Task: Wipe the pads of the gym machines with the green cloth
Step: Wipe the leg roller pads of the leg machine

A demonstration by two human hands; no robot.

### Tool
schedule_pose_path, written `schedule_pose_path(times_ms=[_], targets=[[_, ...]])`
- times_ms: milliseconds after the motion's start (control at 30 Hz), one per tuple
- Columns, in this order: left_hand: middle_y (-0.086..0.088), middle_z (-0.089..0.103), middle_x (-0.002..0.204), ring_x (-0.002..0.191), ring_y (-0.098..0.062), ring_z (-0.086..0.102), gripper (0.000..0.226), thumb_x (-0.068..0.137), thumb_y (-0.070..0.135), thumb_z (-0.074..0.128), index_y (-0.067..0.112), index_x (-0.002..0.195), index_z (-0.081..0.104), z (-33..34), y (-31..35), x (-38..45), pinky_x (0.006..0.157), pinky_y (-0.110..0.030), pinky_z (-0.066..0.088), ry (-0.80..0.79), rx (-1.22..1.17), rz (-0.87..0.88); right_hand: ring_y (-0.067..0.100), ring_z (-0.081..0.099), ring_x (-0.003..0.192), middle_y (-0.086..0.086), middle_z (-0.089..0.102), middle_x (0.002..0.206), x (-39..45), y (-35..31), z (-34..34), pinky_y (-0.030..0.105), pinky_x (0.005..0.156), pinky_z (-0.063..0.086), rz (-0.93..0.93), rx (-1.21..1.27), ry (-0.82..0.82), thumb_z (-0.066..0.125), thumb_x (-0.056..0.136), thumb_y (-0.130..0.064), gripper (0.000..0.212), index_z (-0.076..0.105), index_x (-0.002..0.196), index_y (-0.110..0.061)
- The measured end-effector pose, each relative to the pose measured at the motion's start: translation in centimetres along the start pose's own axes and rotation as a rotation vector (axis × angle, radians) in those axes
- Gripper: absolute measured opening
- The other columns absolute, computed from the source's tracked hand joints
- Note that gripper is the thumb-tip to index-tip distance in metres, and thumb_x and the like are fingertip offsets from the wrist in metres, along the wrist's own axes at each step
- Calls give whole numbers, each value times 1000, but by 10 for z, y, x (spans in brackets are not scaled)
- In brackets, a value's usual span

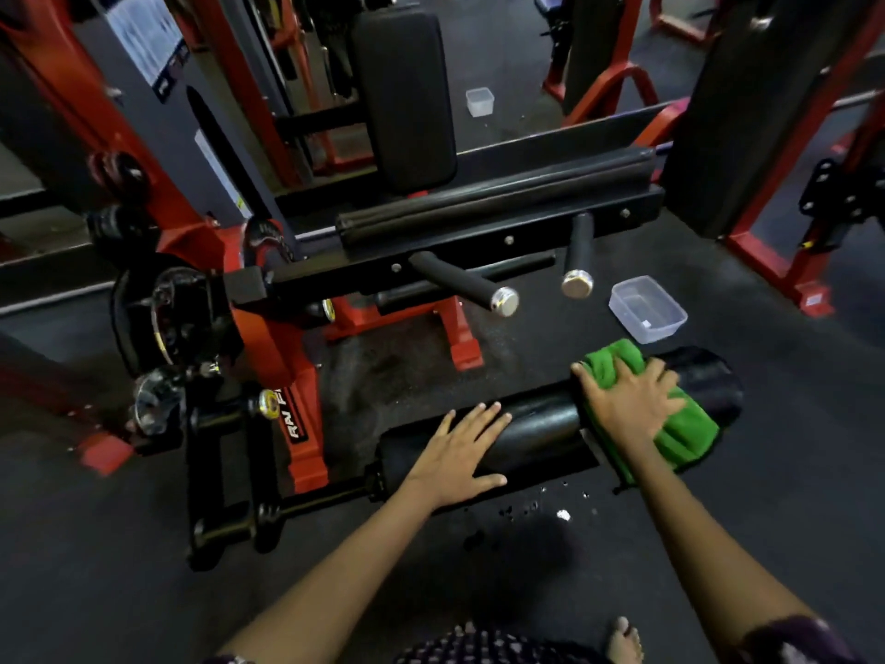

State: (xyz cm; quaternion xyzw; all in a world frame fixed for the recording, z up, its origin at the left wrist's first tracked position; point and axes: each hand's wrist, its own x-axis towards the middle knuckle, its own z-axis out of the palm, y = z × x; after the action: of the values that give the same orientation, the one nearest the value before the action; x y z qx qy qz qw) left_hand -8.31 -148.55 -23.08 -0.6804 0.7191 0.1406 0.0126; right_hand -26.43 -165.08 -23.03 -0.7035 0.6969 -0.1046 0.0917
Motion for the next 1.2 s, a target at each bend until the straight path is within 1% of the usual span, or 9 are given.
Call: schedule_pose_path(times_ms=[367, 567, 633, 700, 767, 867, 967, 1067, 1200], targets=[[0, 12, 159, 146, -11, 4, 76, 94, 52, 42, 12, 151, 12, 6, -38, -42, 117, -31, -3, 121, -131, -135, 31, 44, 102, 11, 53, 109, -107, -105, 22, 44, 79, 33, -149, 15, -58, 39, 76, -75, 69, 70, 105, -21], [-14, 31, 151, 143, -24, 22, 84, 65, 25, 47, 3, 144, 29, 3, -45, -58, 114, -22, 2, 218, -672, -325, 30, 33, 123, 11, 40, 138, -159, -144, 27, 50, 92, 28, -176, 109, -229, -2, 75, -72, 93, 48, 137, -24], [-14, 28, 151, 143, -27, 19, 82, 69, 20, 52, 2, 145, 26, 3, -47, -65, 114, -23, 3, 221, -845, -398, 28, 31, 123, 9, 38, 137, -165, -150, 22, 48, 94, 25, -179, 155, -260, -6, 76, -70, 93, 48, 137, -24], [-11, 37, 145, 138, -28, 28, 84, 68, 28, 55, 4, 143, 30, 6, -45, -69, 116, -31, 14, 276, -998, -430, 27, 31, 122, 8, 40, 134, -168, -152, 14, 46, 97, 24, -159, 266, -301, 4, 88, -67, 79, 53, 132, -24], [-6, 49, 130, 120, -20, 46, 78, 66, 34, 58, 6, 136, 38, 5, -32, -69, 105, -21, 33, 376, -1097, -442, 28, 32, 123, 9, 41, 133, -163, -150, 0, 46, 103, 23, -78, 446, -362, 19, 98, -56, 60, 56, 129, -21], [4, 59, 107, 93, -3, 56, 44, 85, 7, 66, 13, 122, 45, -11, -3, -57, 75, -1, 40, 530, -1192, -463, 30, 41, 122, 11, 45, 130, -145, -135, -22, 44, 107, 28, 227, 897, -464, 35, 98, -49, 46, 53, 120, -12], [0, 63, 99, 84, -3, 60, 30, 86, 3, 64, 11, 112, 51, -25, 22, -32, 71, -8, 47, 611, -1371, -459, 19, 51, 105, 15, 52, 121, -121, -97, -30, 31, 101, 39, 143, 1131, -428, 51, 96, -29, 23, 58, 109, -11], [-9, 65, 102, 85, -14, 63, 21, 90, 4, 58, 8, 110, 54, -38, 59, 1, 71, -17, 53, 489, -1613, -398, 15, 54, 92, 13, 57, 111, -90, -31, -50, 21, 84, 47, 241, 1282, -359, 61, 88, -7, 37, 52, 123, -10], [-6, 68, 96, 79, -13, 65, 9, 94, 14, 53, 12, 101, 59, -45, 110, 40, 69, -22, 54, 296, -1739, -320, 23, 64, 95, 13, 67, 109, -60, 48, -80, 35, 83, 51, 450, 1424, -674, 62, 88, -24, 32, 62, 114, -5]])
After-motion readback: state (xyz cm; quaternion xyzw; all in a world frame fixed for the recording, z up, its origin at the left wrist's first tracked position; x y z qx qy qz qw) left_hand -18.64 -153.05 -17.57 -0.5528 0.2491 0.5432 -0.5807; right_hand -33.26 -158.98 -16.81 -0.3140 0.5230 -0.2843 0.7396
